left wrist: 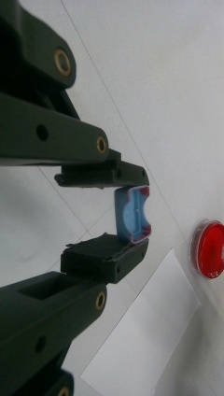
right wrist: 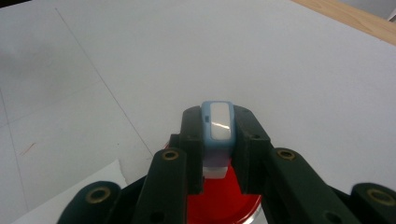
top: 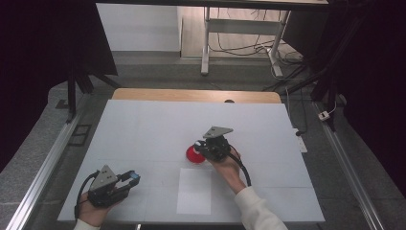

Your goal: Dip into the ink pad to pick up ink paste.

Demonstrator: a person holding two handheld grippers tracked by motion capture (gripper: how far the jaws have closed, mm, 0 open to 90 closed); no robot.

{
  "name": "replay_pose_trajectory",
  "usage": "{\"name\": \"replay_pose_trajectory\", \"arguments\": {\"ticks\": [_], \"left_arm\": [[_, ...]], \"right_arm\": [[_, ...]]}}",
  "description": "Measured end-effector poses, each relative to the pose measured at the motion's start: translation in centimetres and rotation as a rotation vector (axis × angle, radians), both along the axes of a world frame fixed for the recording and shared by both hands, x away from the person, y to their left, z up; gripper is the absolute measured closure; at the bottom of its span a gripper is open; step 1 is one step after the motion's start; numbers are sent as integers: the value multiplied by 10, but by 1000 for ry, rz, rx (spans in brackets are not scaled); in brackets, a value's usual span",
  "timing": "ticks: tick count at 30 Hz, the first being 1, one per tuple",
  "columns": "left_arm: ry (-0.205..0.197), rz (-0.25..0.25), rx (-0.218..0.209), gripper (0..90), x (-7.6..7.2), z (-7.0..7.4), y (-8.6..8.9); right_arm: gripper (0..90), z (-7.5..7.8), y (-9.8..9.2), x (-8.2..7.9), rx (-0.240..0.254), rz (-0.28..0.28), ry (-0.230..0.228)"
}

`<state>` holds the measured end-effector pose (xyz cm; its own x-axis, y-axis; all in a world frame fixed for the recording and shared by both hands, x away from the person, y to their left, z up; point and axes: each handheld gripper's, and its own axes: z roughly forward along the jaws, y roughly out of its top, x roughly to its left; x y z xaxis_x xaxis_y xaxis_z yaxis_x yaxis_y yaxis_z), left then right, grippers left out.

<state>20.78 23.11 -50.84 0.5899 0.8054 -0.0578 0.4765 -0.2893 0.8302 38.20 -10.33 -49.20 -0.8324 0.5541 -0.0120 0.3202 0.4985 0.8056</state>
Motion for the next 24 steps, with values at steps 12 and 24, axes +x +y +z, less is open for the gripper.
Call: {"name": "replay_pose_trajectory", "arguments": {"ticks": [12,24], "left_arm": [[4,-2,0,652,1,0,-1],[3,-4,1,652,0,0,-1]], "right_arm": [[751,-3,1,1,-32,-3,9],[751,-7,3,1,-59,-1,7]]}}
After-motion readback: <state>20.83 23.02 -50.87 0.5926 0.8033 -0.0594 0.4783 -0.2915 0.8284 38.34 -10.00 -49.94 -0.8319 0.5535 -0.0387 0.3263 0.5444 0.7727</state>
